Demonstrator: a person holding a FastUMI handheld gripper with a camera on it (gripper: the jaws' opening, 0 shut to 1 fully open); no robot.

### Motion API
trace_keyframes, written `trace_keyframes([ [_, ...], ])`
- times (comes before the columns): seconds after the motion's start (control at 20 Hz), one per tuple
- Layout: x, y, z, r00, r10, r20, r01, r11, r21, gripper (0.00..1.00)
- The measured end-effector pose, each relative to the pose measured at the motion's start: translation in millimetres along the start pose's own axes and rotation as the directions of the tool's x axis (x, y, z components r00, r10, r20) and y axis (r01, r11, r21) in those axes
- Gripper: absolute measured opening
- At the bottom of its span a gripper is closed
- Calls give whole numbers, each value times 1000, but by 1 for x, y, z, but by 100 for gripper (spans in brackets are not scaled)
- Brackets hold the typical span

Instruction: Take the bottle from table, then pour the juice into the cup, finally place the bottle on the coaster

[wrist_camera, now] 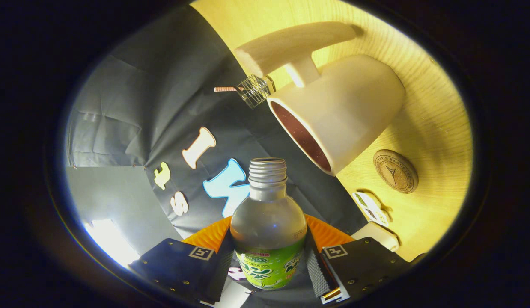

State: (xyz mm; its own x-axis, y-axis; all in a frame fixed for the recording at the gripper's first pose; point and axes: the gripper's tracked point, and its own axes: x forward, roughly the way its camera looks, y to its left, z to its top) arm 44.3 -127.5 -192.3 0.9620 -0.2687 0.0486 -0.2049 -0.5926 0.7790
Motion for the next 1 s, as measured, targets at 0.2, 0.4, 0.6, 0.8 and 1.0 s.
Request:
trace_keyframes([
  [0.2, -1, 0, 0, 999, -37, -14, 35, 990, -134, 77],
  [0.4, -3, -9, 0, 994, -101, -38, 84, 948, -307, 77],
  [0.6, -6, -13, 7, 990, -135, -49, 102, 902, -419, 77],
  [0.8, -8, -20, 12, 984, -170, -47, 122, 850, -512, 77],
  [1.0, -4, -24, 10, 984, -169, -60, 114, 846, -521, 77],
])
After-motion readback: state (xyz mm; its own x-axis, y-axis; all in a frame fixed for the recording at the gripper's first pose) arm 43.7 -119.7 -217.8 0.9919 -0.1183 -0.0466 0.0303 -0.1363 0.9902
